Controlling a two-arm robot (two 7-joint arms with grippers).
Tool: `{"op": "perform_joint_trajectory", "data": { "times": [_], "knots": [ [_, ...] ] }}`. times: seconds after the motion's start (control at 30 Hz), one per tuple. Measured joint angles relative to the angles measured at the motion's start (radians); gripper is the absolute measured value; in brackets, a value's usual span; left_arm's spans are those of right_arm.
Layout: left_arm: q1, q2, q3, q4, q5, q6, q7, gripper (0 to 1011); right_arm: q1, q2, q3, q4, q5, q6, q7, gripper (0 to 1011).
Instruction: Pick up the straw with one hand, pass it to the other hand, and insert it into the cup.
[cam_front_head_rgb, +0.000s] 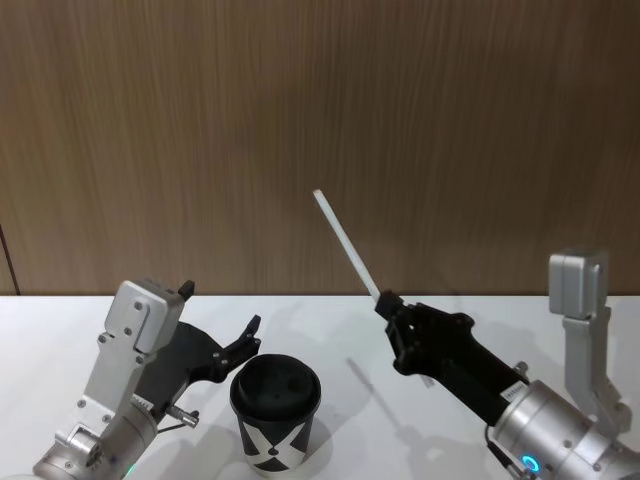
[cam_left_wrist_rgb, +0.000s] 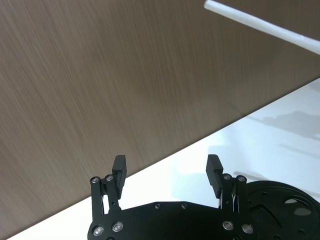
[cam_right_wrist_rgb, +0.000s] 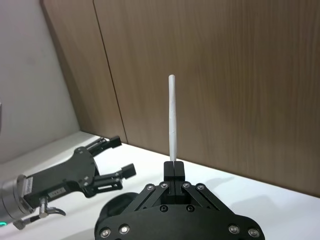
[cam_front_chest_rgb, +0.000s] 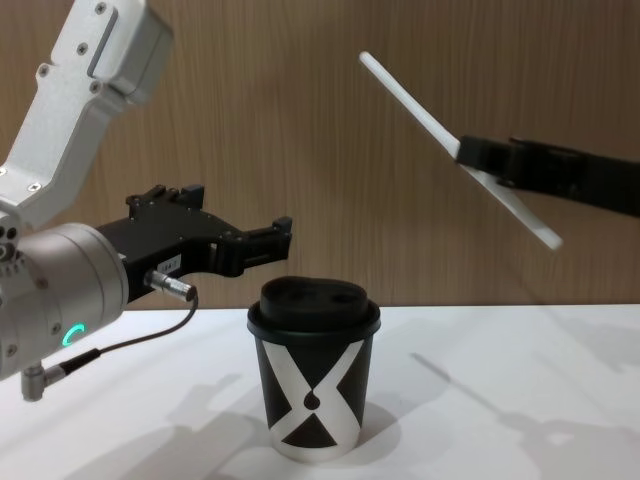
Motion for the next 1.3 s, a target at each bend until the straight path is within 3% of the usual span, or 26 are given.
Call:
{"op": "perform_joint_trajectory", "data": {
  "times": [0.27,0.77,1.3],
  "knots": [
    [0.000,0.000,0.000,0.000,0.000,0.000,0.000,1002,0.037,-0.009,-0.034,0.004,-0.020,-0.016,0.001,2],
    [0.000,0.000,0.000,0.000,0.000,0.000,0.000,1002,0.120,0.025,-0.113,0.006,-0.109,-0.055,0.060,2],
    [0.000,0.000,0.000,0.000,0.000,0.000,0.000,1002,0.149,0.027,-0.137,-0.007,-0.129,-0.058,0.072,2]
  ]
}}
